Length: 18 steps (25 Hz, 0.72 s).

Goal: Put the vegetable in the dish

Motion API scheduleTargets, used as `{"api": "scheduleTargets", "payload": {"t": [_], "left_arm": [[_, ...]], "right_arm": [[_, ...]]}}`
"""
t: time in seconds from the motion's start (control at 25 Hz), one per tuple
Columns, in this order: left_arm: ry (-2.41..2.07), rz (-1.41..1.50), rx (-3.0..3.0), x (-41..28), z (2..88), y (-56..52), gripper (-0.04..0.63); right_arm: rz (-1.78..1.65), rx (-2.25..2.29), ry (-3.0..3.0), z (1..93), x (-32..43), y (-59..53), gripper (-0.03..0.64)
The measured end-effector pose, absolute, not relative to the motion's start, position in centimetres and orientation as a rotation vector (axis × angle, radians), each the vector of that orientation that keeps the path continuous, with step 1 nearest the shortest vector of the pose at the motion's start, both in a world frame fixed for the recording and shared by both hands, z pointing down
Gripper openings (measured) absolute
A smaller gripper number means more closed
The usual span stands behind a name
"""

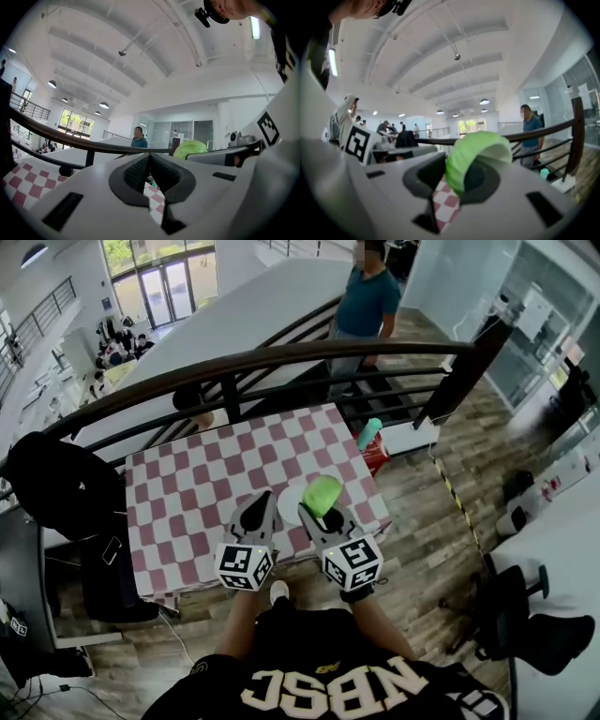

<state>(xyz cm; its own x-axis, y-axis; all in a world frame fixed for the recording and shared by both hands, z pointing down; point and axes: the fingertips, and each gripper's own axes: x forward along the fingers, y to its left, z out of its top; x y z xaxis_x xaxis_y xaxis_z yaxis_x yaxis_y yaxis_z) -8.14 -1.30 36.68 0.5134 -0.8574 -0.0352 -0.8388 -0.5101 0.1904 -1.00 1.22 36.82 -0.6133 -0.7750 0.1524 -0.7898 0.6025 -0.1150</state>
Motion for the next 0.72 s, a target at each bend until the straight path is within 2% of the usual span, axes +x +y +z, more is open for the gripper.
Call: {"api": "scheduleTargets", "payload": {"t": [0.28,0.72], "left_arm": [[-1.434,-0.160,2.557,-10.0,39.7,-5.9,0.020],[-1.392,-0.018,2.422,-8.3,47.0,-10.1,0.020]], "right_arm": [[0.371,1.279,-2.725,39.8,-2.3,-2.9,0.100],[0.668,1.284,-2.639,47.0,1.7,-9.8,0.100]]}}
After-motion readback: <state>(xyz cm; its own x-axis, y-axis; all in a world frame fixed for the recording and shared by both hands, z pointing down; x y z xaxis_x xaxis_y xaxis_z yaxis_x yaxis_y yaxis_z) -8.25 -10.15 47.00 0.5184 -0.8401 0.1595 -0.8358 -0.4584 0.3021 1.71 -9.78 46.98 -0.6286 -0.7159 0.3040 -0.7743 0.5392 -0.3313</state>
